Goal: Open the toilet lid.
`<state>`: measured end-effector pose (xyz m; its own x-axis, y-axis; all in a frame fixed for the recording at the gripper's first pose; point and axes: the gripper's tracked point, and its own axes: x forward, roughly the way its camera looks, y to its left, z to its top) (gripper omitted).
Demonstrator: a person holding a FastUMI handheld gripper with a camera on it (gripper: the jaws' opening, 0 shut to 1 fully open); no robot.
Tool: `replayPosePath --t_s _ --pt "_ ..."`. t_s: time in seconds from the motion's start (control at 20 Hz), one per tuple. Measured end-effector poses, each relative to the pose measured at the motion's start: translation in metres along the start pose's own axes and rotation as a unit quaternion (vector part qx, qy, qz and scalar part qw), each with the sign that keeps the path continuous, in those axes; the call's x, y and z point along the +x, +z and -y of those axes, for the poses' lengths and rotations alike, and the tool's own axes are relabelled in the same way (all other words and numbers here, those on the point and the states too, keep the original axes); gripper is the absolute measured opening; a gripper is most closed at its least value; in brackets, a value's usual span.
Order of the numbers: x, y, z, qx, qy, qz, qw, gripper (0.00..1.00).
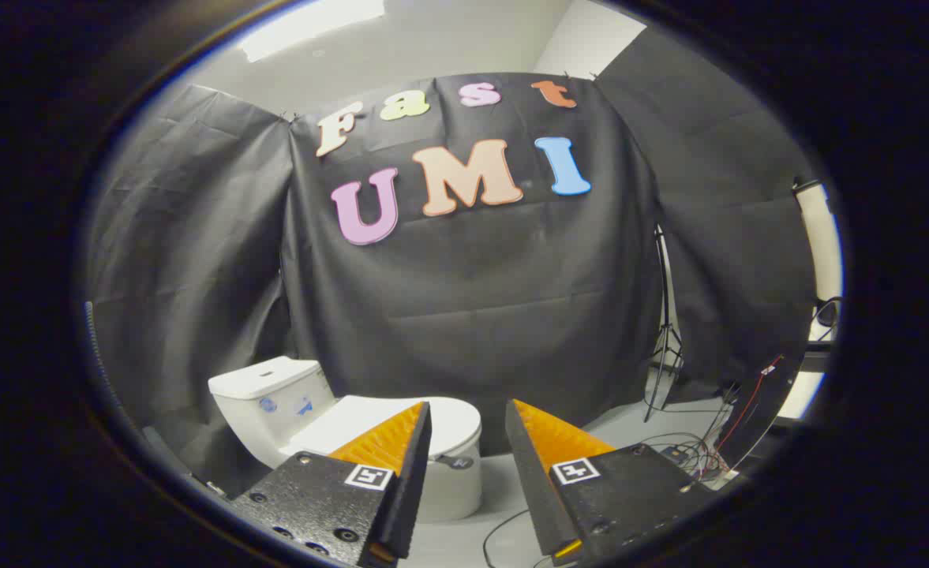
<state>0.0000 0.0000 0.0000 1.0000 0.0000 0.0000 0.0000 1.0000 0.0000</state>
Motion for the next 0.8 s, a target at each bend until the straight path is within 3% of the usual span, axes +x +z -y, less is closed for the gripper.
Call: replayPosePath --t_s 0.35,0.8 --pt "-0.010 -0.014 0.009 0.012 -0.013 -0.007 1.000 0.59" --pt "0.005 0.002 0.000 0.039 0.015 0.040 0.998 0.59"
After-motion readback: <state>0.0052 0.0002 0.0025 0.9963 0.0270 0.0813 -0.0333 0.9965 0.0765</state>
